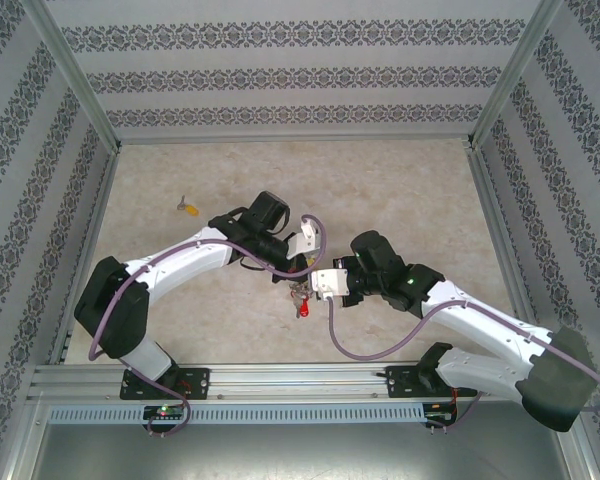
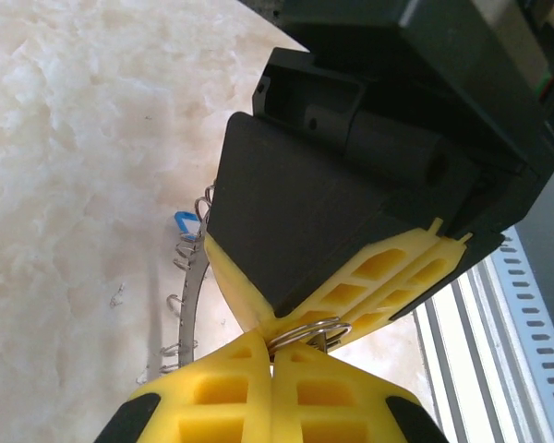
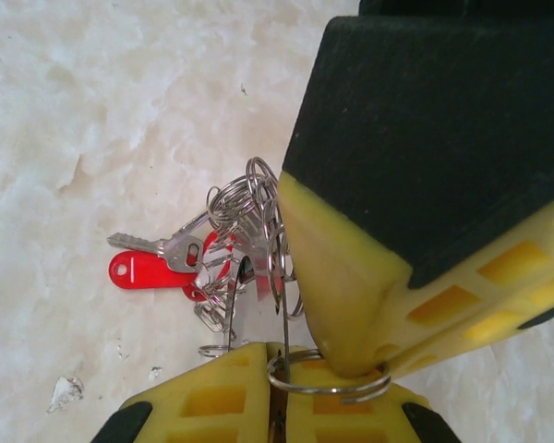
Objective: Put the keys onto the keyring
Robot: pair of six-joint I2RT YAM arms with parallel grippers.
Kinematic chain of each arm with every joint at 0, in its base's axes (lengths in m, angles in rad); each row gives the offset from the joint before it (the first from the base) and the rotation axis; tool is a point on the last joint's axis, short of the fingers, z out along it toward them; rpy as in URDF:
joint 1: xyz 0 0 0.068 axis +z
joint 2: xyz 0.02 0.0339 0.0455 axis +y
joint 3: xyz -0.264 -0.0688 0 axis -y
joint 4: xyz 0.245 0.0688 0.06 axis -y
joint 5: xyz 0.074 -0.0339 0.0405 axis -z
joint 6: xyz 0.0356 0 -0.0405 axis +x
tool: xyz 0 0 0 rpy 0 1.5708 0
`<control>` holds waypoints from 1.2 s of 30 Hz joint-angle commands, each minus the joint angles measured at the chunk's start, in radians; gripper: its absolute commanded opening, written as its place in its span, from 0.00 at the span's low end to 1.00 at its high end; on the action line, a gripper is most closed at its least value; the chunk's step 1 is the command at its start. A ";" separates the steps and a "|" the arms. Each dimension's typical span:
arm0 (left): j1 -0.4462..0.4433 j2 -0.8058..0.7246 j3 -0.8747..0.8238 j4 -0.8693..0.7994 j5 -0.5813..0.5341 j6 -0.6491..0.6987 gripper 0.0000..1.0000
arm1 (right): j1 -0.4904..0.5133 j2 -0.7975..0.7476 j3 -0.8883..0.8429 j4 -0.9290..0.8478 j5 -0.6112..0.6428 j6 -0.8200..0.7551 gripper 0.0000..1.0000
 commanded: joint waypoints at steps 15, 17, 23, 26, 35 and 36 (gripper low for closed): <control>0.043 -0.131 -0.196 0.298 -0.043 -0.139 0.00 | -0.095 -0.057 -0.051 0.216 -0.135 0.147 0.03; 0.042 -0.122 -0.202 0.323 -0.042 -0.164 0.00 | -0.099 -0.051 -0.054 0.229 -0.145 0.166 0.08; 0.043 -0.103 -0.219 0.373 -0.011 -0.205 0.00 | -0.113 -0.031 -0.060 0.253 -0.174 0.193 0.02; 0.043 -0.082 -0.188 0.319 0.045 -0.184 0.00 | -0.123 -0.019 -0.060 0.261 -0.182 0.189 0.00; 0.084 -0.068 -0.067 0.018 0.164 0.050 0.22 | -0.147 -0.019 -0.063 0.268 -0.229 0.180 0.00; 0.087 -0.065 -0.053 -0.015 0.164 0.070 0.22 | -0.149 -0.019 -0.063 0.269 -0.237 0.180 0.00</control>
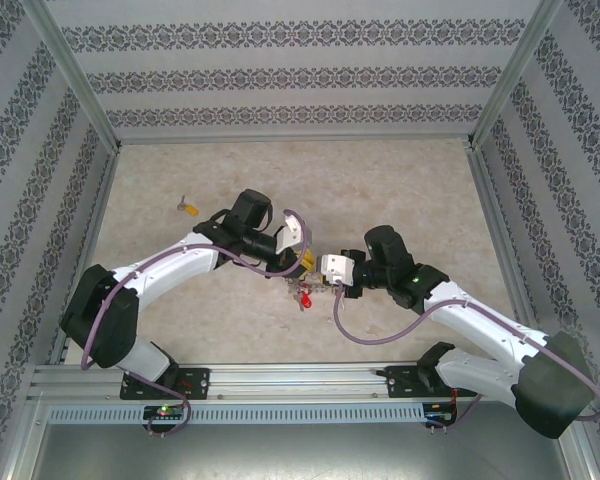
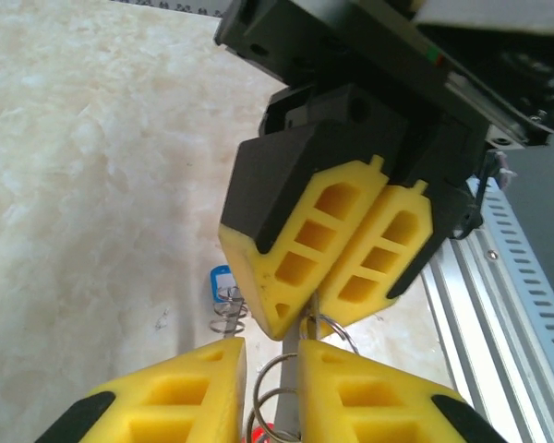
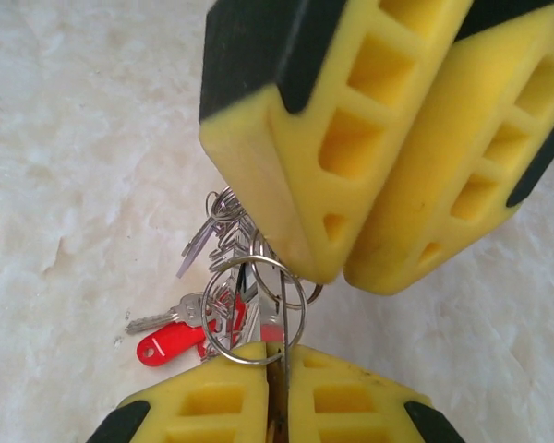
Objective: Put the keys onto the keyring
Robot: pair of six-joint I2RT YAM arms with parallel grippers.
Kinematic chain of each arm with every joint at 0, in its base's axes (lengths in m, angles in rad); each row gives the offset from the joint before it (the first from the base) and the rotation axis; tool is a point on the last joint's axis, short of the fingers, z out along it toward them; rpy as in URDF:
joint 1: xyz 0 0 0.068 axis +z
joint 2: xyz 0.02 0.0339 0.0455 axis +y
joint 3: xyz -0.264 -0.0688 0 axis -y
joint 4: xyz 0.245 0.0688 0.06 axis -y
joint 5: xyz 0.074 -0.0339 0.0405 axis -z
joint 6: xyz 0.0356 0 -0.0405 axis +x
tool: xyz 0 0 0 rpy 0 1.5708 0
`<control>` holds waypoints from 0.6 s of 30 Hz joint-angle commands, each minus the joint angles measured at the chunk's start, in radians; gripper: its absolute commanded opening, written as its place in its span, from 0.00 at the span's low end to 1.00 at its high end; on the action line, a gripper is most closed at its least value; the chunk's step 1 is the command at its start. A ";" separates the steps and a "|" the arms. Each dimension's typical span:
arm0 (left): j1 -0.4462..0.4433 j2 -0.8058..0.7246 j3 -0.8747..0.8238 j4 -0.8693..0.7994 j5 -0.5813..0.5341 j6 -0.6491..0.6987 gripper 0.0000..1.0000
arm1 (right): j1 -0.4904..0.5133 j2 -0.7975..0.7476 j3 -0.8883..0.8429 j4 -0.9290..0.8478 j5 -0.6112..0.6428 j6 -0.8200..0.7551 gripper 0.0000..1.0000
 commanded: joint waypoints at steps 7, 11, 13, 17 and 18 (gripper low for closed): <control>0.010 -0.063 0.036 -0.266 0.064 0.303 0.24 | -0.037 0.009 0.037 0.049 -0.125 0.019 0.00; 0.002 -0.165 -0.037 -0.146 -0.019 0.359 0.70 | -0.044 0.022 0.062 0.017 -0.160 0.015 0.00; -0.015 -0.212 -0.074 -0.092 -0.082 0.417 1.00 | -0.049 0.029 0.071 0.002 -0.180 0.013 0.00; -0.064 -0.250 -0.091 -0.052 -0.232 0.537 1.00 | -0.054 0.045 0.084 -0.019 -0.224 0.015 0.00; -0.080 -0.249 -0.091 -0.037 -0.274 0.577 1.00 | -0.056 0.049 0.087 -0.024 -0.238 0.016 0.00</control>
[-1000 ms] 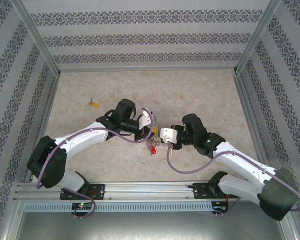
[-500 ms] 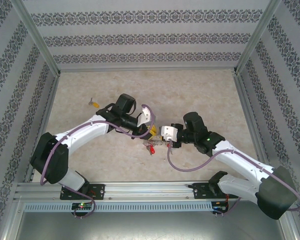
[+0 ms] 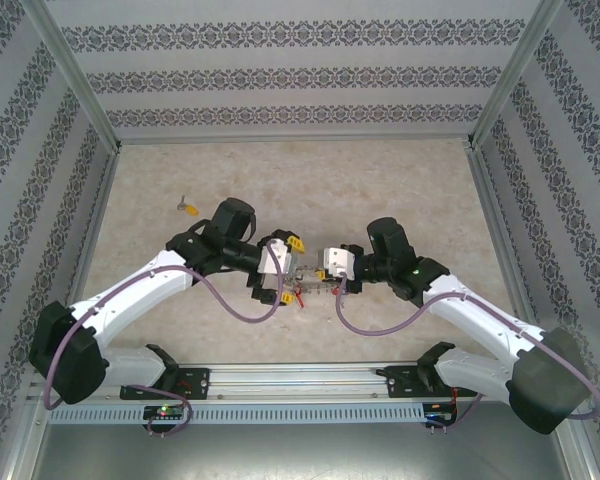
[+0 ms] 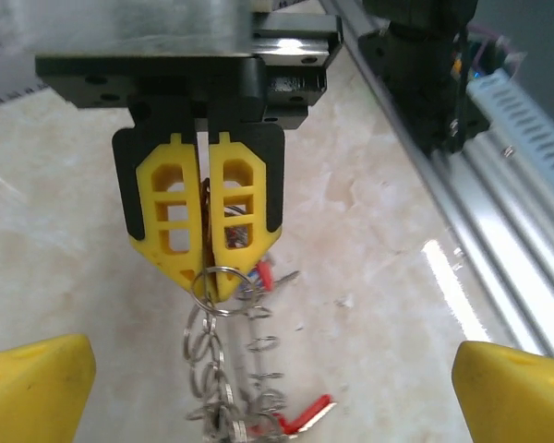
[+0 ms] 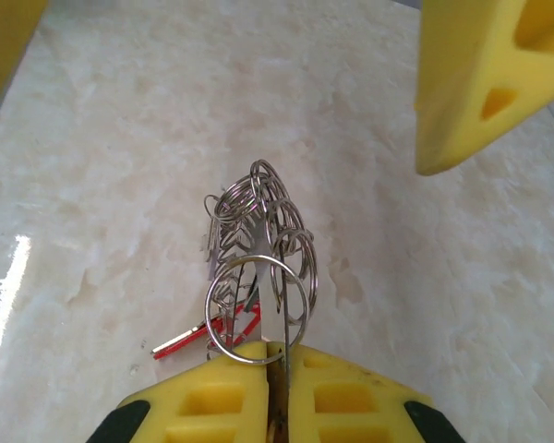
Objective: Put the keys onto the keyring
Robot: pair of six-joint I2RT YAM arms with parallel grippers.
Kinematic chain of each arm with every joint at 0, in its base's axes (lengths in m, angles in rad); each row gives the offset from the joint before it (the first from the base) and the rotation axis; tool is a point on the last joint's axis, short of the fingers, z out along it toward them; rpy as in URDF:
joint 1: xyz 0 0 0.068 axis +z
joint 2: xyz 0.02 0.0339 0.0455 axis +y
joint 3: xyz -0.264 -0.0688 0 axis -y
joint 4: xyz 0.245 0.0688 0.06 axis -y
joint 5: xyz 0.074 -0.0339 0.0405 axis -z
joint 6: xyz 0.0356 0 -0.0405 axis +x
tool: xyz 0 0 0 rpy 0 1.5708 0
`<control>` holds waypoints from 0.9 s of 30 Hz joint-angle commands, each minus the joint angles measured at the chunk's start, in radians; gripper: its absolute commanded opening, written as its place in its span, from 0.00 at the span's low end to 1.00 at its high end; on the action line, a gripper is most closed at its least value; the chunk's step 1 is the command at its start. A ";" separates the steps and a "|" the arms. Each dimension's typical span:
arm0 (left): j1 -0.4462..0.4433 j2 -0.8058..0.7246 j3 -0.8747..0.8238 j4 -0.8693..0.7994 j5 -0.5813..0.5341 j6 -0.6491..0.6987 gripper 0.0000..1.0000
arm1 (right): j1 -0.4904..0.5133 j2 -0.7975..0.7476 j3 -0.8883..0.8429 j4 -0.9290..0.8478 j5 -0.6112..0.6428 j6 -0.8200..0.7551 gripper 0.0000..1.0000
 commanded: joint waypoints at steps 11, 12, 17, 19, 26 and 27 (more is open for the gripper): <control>-0.163 0.110 0.085 0.038 -0.285 0.375 0.67 | -0.066 0.093 0.103 -0.074 -0.232 0.063 0.00; -0.168 0.115 0.092 0.027 -0.295 0.376 0.58 | -0.066 0.097 0.105 -0.077 -0.234 0.069 0.00; -0.173 0.123 0.102 -0.001 -0.333 0.402 0.41 | -0.075 0.108 0.110 -0.087 -0.250 0.076 0.00; -0.173 0.128 0.113 -0.024 -0.352 0.410 0.37 | -0.078 0.113 0.112 -0.092 -0.255 0.074 0.00; -0.172 0.127 0.123 -0.049 -0.415 0.441 0.29 | -0.081 0.128 0.121 -0.095 -0.268 0.070 0.00; -0.173 0.128 0.125 -0.053 -0.421 0.448 0.28 | -0.081 0.130 0.122 -0.098 -0.270 0.070 0.00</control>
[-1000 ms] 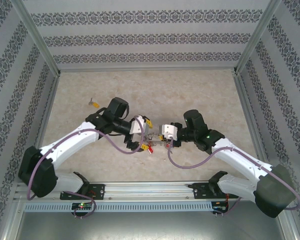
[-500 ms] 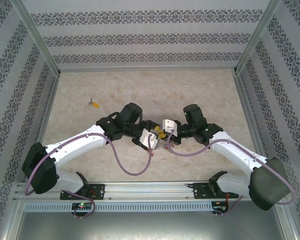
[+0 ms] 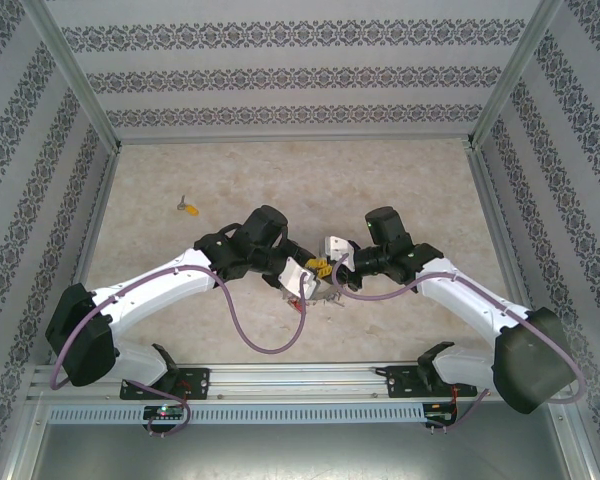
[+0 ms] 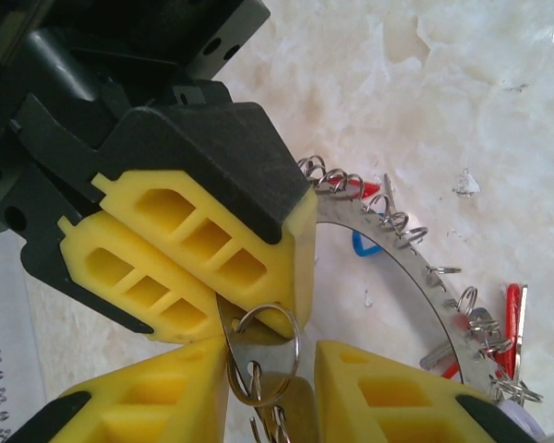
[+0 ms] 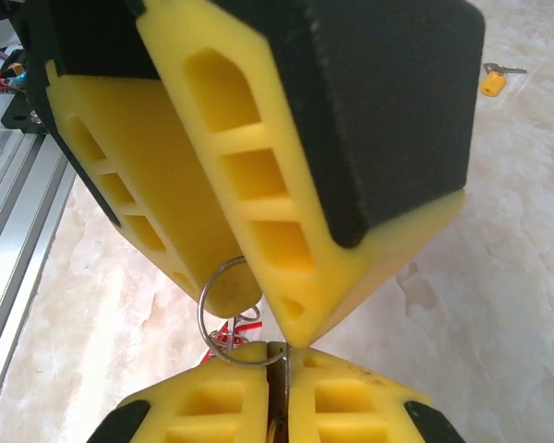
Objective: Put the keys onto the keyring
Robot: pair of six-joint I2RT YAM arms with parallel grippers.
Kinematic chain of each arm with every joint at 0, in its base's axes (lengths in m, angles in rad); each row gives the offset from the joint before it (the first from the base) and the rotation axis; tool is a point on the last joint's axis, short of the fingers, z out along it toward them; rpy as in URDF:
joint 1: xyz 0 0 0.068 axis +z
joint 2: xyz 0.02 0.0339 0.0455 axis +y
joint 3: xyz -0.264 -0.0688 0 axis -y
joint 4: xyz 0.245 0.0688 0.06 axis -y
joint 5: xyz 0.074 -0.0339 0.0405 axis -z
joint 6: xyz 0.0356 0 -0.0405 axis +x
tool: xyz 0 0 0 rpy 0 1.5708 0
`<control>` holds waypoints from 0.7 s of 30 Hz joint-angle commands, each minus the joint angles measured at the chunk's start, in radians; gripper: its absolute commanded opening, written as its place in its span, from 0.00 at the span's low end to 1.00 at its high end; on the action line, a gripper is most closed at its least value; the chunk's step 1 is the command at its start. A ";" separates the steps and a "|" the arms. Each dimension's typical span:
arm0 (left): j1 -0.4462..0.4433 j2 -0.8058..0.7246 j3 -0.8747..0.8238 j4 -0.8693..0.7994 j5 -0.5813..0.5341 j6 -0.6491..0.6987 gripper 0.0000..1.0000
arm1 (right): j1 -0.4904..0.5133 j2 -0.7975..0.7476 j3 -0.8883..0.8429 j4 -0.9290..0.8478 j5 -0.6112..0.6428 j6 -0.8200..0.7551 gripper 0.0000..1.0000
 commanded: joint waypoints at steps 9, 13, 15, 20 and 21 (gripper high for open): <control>-0.012 0.012 0.048 -0.058 -0.058 0.067 0.17 | -0.005 0.005 0.040 -0.006 -0.081 -0.003 0.00; -0.013 0.015 0.063 -0.063 -0.033 0.051 0.13 | -0.002 0.005 0.039 -0.009 -0.080 -0.007 0.00; -0.012 0.016 0.071 -0.062 -0.021 0.037 0.10 | -0.001 0.005 0.040 -0.012 -0.078 -0.008 0.00; -0.012 0.020 0.095 -0.082 0.002 0.018 0.07 | 0.003 0.003 0.039 -0.019 -0.071 -0.014 0.00; -0.012 0.019 0.098 -0.083 0.005 0.010 0.06 | 0.005 0.003 0.040 -0.019 -0.069 -0.018 0.00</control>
